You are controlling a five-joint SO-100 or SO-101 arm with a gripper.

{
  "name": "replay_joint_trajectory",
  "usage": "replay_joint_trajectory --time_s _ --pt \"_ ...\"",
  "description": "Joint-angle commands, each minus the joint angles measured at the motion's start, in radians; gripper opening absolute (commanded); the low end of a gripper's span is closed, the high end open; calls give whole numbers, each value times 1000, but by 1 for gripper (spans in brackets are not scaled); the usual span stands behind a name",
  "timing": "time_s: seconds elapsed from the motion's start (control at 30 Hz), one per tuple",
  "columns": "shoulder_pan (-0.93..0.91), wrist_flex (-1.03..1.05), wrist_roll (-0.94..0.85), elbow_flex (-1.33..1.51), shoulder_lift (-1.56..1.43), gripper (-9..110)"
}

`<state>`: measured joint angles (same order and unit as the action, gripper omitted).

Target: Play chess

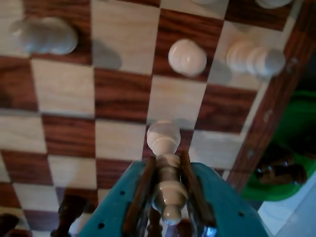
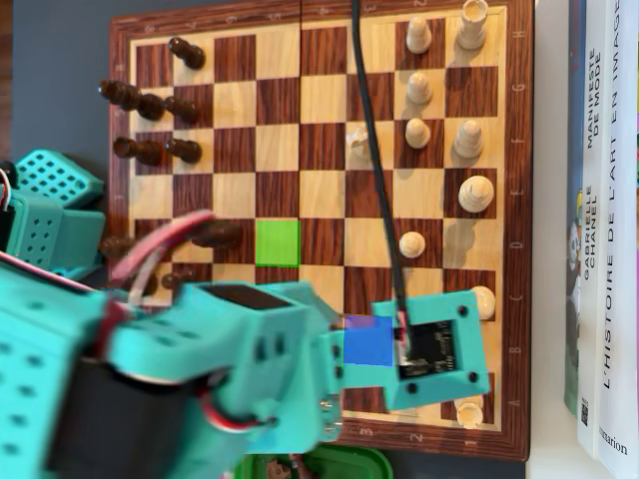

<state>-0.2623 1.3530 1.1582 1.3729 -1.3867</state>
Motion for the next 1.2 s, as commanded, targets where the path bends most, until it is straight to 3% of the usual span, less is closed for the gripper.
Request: replay_joint_trajectory --time_s 0.0,0.7,1.17 --pt "11 -5 5 28 -117 3" --pt "178 -3 92 390 -379 3" --pt "238 -3 123 430 -370 3"
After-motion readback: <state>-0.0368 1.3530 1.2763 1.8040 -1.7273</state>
